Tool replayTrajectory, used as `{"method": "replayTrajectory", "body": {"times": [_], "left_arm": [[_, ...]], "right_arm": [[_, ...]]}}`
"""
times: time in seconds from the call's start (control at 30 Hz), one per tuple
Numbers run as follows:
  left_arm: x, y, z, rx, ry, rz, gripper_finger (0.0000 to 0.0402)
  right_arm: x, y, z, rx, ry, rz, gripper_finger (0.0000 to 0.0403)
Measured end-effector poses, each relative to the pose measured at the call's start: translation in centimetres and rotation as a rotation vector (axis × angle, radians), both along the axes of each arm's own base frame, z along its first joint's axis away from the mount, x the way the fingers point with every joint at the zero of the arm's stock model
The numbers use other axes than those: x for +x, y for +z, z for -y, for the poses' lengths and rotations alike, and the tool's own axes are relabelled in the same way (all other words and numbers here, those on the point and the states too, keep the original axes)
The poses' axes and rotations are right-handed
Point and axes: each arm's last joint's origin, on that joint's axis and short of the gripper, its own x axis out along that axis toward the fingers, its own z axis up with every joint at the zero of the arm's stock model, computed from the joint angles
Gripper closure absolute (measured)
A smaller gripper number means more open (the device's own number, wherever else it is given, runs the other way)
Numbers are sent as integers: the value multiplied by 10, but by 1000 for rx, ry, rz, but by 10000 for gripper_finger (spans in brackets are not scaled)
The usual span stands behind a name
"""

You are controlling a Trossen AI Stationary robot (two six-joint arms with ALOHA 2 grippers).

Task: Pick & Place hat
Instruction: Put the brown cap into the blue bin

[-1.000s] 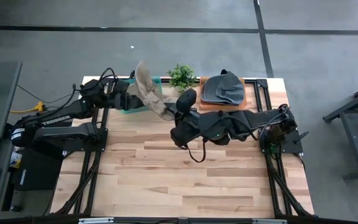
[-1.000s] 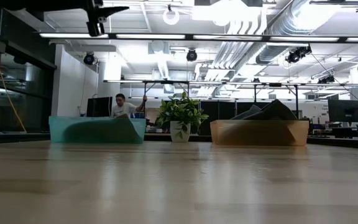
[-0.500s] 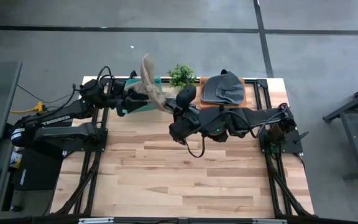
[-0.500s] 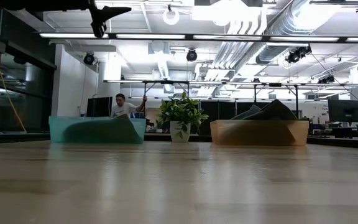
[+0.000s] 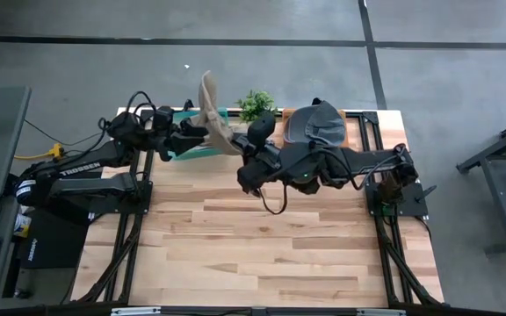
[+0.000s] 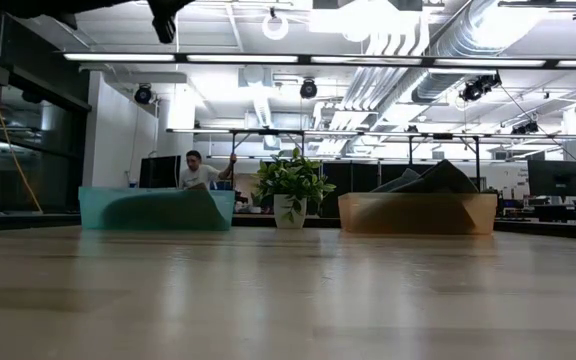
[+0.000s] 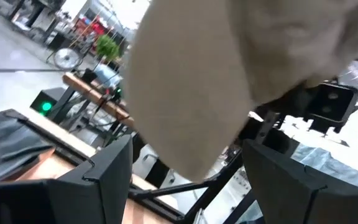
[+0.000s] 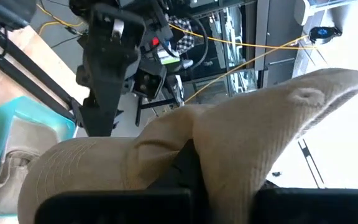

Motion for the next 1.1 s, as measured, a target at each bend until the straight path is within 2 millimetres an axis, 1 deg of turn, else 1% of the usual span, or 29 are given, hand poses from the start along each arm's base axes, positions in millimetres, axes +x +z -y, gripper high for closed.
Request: {"method": "replayTrajectory", "body": {"times": [0.23, 0.43, 0.67, 0.9, 1.1], "left_arm": [[1, 1, -1, 6, 2, 18, 137], [5, 5, -2, 2, -11, 81, 137], [11, 4, -5, -16, -20, 91, 137], [15, 11, -7, -26, -50, 219, 137], [18, 15, -9, -120, -87, 259, 137]], "right_arm": [[2, 6, 2, 9, 34, 57, 403], [3, 7, 10, 20, 41, 77, 403], [5, 11, 15, 31, 43, 126, 403], [7, 10, 18, 36, 76, 134, 403], [8, 11, 23, 57, 68, 152, 403]]}}
